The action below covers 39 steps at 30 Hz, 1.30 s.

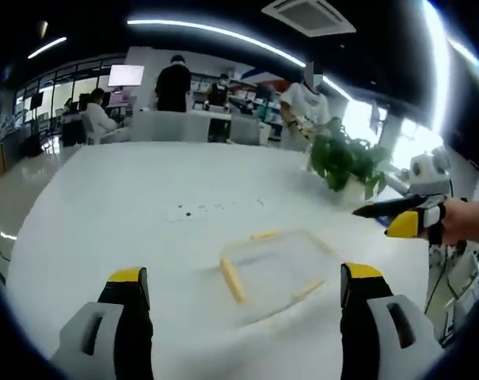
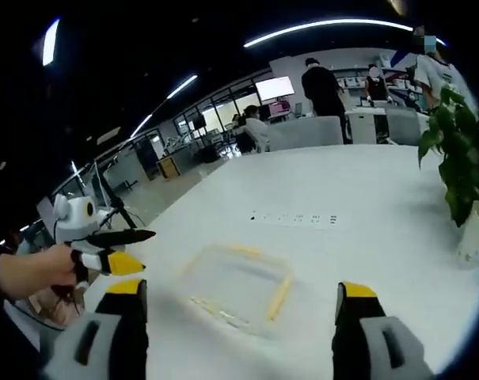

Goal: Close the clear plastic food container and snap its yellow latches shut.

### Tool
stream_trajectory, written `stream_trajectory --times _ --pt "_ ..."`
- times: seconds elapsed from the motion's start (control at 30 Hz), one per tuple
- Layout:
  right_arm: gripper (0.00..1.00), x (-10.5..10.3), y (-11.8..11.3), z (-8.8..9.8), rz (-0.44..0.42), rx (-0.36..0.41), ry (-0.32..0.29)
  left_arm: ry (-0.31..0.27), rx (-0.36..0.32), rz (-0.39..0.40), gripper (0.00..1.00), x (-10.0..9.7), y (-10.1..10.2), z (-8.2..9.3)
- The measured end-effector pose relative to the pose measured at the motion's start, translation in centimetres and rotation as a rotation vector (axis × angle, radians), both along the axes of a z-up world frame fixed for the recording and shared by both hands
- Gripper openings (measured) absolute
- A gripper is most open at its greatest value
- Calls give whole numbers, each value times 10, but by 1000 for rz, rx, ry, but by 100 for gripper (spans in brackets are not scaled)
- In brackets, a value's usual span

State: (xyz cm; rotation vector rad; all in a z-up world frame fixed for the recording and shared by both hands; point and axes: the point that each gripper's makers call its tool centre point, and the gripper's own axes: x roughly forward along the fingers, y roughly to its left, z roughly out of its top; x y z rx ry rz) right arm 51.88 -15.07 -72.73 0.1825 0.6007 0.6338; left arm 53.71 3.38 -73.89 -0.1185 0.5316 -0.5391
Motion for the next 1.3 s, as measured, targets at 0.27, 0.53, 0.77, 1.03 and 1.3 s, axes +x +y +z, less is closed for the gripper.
stream_trajectory --times 0.27,0.53,0.77,1.03,1.3 --pt "100 -43 -20 21 -11 -9 -13 -27 40 -14 99 -39 11 32" --pt "100 -96 -33 27 -1 -3 -21 -31 65 -39 99 -85 20 49" --pt "100 -145 -35 24 50 -67 -40 -48 91 -68 99 -130 30 56" --pt "100 -178 -49 25 42 -98 -67 -46 103 -53 99 -165 49 48" --pt "100 -207 -69 18 -18 -106 -36 -33 117 -15 99 -207 75 50"
